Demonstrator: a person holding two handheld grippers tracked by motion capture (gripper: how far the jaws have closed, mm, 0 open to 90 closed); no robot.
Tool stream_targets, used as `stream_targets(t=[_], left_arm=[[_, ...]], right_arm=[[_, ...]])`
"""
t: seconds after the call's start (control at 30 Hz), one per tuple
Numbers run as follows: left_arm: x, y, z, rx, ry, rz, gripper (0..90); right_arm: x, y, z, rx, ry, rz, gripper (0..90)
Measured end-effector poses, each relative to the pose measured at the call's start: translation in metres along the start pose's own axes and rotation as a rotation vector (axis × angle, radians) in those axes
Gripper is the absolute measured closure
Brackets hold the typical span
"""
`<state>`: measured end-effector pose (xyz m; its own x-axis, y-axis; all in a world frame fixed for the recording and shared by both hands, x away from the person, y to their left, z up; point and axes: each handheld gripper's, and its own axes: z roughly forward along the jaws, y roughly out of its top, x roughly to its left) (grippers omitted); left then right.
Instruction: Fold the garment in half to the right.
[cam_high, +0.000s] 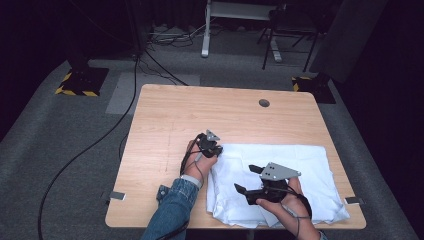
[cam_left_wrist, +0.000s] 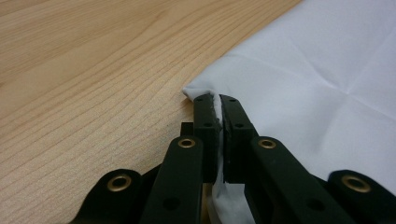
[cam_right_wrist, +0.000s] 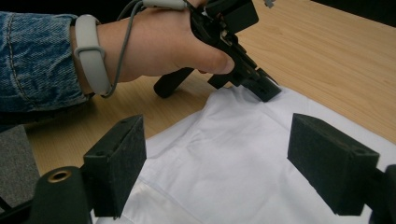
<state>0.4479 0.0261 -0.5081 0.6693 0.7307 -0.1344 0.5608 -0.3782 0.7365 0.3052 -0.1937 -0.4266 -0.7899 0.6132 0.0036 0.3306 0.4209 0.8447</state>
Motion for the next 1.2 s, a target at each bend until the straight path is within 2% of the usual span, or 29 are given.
stream_targets(t=[0.33, 1.2], left_arm=[[0.001, 0.000, 0.000, -0.001, -0.010, -0.013, 86.3], [0.002, 0.000, 0.000, 0.000, -0.011, -0.005, 86.3]], right_arm=[[0.012, -0.001, 0.013, 0.014, 0.025, -0.019, 19.2], [0.036, -0.017, 0.045, 0.051, 0.085, -0.013, 18.5]])
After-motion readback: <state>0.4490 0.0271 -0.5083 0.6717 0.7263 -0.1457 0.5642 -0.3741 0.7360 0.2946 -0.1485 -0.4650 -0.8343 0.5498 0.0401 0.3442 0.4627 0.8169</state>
